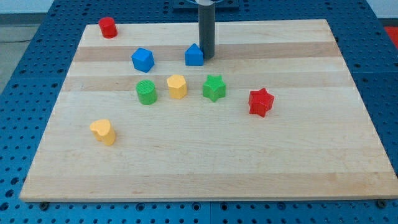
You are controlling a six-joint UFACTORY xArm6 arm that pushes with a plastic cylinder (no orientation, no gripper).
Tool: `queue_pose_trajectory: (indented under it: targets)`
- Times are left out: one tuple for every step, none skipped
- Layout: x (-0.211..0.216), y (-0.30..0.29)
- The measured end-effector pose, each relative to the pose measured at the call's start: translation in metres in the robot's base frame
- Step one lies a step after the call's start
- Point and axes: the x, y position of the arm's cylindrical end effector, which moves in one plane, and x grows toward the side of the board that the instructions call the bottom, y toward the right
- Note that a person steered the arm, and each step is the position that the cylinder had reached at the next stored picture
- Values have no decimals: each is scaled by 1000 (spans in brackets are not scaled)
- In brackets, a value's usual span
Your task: Push the blue triangle to the top side of the board
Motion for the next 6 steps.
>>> queue_pose_trajectory:
  targets:
    - [43, -1]
    - [47, -34]
    - [33, -45]
    - [22, -24]
    - [16, -3]
    - [-17, -13]
